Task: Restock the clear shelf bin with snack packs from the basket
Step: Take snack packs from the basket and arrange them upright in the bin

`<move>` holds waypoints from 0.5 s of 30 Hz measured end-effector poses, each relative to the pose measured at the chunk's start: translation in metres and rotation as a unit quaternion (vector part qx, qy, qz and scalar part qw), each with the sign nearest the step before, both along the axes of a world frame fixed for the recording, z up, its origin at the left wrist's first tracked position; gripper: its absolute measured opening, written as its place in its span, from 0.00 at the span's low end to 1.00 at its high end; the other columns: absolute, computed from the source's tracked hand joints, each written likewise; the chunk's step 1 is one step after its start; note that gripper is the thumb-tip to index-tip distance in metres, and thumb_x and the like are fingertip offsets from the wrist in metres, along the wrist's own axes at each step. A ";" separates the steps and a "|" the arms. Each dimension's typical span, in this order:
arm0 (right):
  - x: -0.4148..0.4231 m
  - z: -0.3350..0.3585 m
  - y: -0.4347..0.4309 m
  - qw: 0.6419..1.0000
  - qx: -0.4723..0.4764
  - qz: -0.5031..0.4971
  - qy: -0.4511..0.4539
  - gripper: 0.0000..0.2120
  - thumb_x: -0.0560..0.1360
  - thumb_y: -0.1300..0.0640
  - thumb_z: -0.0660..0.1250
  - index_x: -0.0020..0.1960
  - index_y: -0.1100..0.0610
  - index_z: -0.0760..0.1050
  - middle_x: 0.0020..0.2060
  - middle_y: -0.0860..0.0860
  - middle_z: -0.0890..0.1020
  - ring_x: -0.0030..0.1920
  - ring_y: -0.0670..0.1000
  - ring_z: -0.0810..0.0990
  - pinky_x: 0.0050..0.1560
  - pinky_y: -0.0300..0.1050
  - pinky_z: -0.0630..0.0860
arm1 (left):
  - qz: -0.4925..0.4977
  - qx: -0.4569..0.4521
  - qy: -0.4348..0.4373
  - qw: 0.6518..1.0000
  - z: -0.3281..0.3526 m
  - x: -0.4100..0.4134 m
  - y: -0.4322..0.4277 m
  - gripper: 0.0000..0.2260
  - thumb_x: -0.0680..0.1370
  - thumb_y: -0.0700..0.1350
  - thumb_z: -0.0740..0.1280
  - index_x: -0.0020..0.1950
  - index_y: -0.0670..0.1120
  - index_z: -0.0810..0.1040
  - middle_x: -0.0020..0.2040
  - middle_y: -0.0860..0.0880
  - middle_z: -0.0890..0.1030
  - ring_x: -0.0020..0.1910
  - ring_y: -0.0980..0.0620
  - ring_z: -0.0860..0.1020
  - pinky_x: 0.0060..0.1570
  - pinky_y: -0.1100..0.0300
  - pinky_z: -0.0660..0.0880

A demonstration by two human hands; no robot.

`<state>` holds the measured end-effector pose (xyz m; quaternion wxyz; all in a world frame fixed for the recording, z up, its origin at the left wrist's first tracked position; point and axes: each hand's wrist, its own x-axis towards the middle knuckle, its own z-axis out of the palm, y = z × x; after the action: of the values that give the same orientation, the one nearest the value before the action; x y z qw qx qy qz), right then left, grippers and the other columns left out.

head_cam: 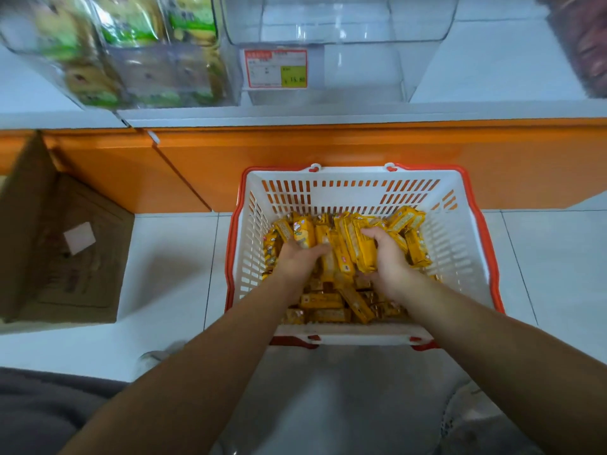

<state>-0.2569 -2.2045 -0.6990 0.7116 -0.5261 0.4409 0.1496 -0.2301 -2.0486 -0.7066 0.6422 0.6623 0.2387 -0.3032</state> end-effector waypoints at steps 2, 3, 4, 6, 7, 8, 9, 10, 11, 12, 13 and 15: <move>0.007 0.021 0.001 0.999 -0.006 0.004 -0.037 0.10 0.76 0.46 0.66 0.49 0.50 0.81 0.45 0.55 0.87 0.40 0.55 0.87 0.43 0.54 0.83 | 0.004 -0.012 -0.023 1.000 0.026 0.004 0.006 0.34 0.72 0.46 0.78 0.75 0.45 0.69 0.68 0.44 0.80 0.67 0.39 0.78 0.65 0.35 0.75; 0.010 0.034 0.001 0.998 -0.011 0.011 -0.053 0.10 0.78 0.47 0.65 0.48 0.51 0.81 0.41 0.53 0.87 0.38 0.54 0.87 0.38 0.51 0.83 | 0.004 -0.015 -0.039 0.999 0.041 0.006 0.008 0.28 0.73 0.44 0.77 0.72 0.46 0.74 0.64 0.45 0.83 0.63 0.40 0.81 0.62 0.35 0.78; 0.012 0.049 0.001 0.997 -0.018 0.016 -0.069 0.10 0.79 0.47 0.63 0.48 0.51 0.80 0.38 0.51 0.87 0.37 0.52 0.87 0.34 0.49 0.82 | 0.000 -0.018 -0.054 0.998 0.056 0.009 0.011 0.22 0.74 0.42 0.76 0.68 0.47 0.77 0.60 0.45 0.85 0.58 0.41 0.84 0.59 0.36 0.80; 0.011 0.080 -0.002 0.995 -0.027 0.021 -0.096 0.10 0.80 0.48 0.63 0.50 0.52 0.79 0.37 0.51 0.87 0.36 0.51 0.87 0.31 0.49 0.81 | -0.019 -0.030 -0.068 0.997 0.088 0.013 0.015 0.18 0.75 0.40 0.76 0.64 0.46 0.78 0.56 0.42 0.86 0.52 0.39 0.86 0.54 0.36 0.82; 0.007 0.096 -0.003 0.994 -0.024 0.024 -0.104 0.10 0.80 0.47 0.63 0.51 0.52 0.79 0.38 0.51 0.87 0.36 0.52 0.87 0.31 0.49 0.81 | -0.035 -0.039 -0.076 0.996 0.105 0.014 0.018 0.19 0.76 0.40 0.76 0.65 0.44 0.77 0.56 0.40 0.86 0.51 0.39 0.86 0.52 0.36 0.82; 0.003 0.109 -0.005 0.993 -0.017 0.029 -0.111 0.10 0.80 0.47 0.63 0.52 0.51 0.79 0.39 0.51 0.87 0.37 0.52 0.87 0.32 0.50 0.81 | -0.053 -0.045 -0.087 0.994 0.121 0.014 0.020 0.18 0.76 0.40 0.75 0.65 0.43 0.77 0.55 0.40 0.86 0.50 0.39 0.86 0.49 0.39 0.84; -0.002 0.122 -0.007 0.992 -0.008 0.034 -0.117 0.10 0.80 0.47 0.63 0.53 0.51 0.79 0.39 0.51 0.87 0.38 0.52 0.87 0.32 0.50 0.81 | -0.073 -0.049 -0.099 0.991 0.136 0.012 0.022 0.16 0.77 0.39 0.74 0.64 0.44 0.78 0.54 0.42 0.87 0.49 0.42 0.87 0.45 0.44 0.85; -0.007 0.131 -0.008 0.992 0.001 0.041 -0.122 0.09 0.79 0.48 0.64 0.53 0.51 0.79 0.39 0.51 0.87 0.39 0.52 0.87 0.33 0.50 0.82 | -0.091 -0.053 -0.109 0.988 0.150 0.011 0.024 0.15 0.77 0.39 0.73 0.63 0.45 0.78 0.53 0.44 0.87 0.48 0.45 0.87 0.41 0.49 0.85; -0.013 0.140 -0.009 0.991 0.006 0.046 -0.124 0.09 0.79 0.48 0.64 0.53 0.51 0.79 0.39 0.51 0.87 0.39 0.52 0.87 0.34 0.50 0.82 | -0.106 -0.059 -0.115 0.986 0.162 0.008 0.025 0.15 0.78 0.39 0.73 0.64 0.45 0.79 0.53 0.44 0.87 0.48 0.46 0.87 0.39 0.52 0.84; -0.018 0.148 -0.009 0.991 0.010 0.051 -0.127 0.09 0.79 0.49 0.64 0.53 0.51 0.79 0.39 0.52 0.87 0.39 0.53 0.87 0.35 0.50 0.82 | -0.119 -0.063 -0.120 0.984 0.173 0.005 0.025 0.15 0.78 0.38 0.72 0.64 0.45 0.78 0.54 0.44 0.87 0.49 0.45 0.87 0.39 0.52 0.84; -0.023 0.154 -0.009 0.990 0.012 0.052 -0.129 0.09 0.79 0.49 0.64 0.52 0.52 0.79 0.39 0.52 0.87 0.39 0.53 0.87 0.36 0.50 0.82 | -0.130 -0.063 -0.125 0.982 0.183 0.002 0.025 0.15 0.78 0.38 0.72 0.65 0.44 0.78 0.56 0.42 0.87 0.52 0.43 0.86 0.42 0.50 0.84; -0.032 0.164 -0.010 0.990 0.012 0.044 -0.135 0.09 0.80 0.50 0.64 0.52 0.52 0.79 0.39 0.53 0.87 0.39 0.54 0.87 0.37 0.52 0.83 | -0.153 -0.047 -0.143 0.977 0.198 -0.002 0.022 0.15 0.78 0.36 0.71 0.65 0.43 0.78 0.57 0.40 0.86 0.55 0.40 0.85 0.49 0.46 0.83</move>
<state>-0.2894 -2.2144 -0.5355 0.7637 -0.5515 0.3158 0.1138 -0.2324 -2.0264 -0.5089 0.6459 0.6967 0.0263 -0.3110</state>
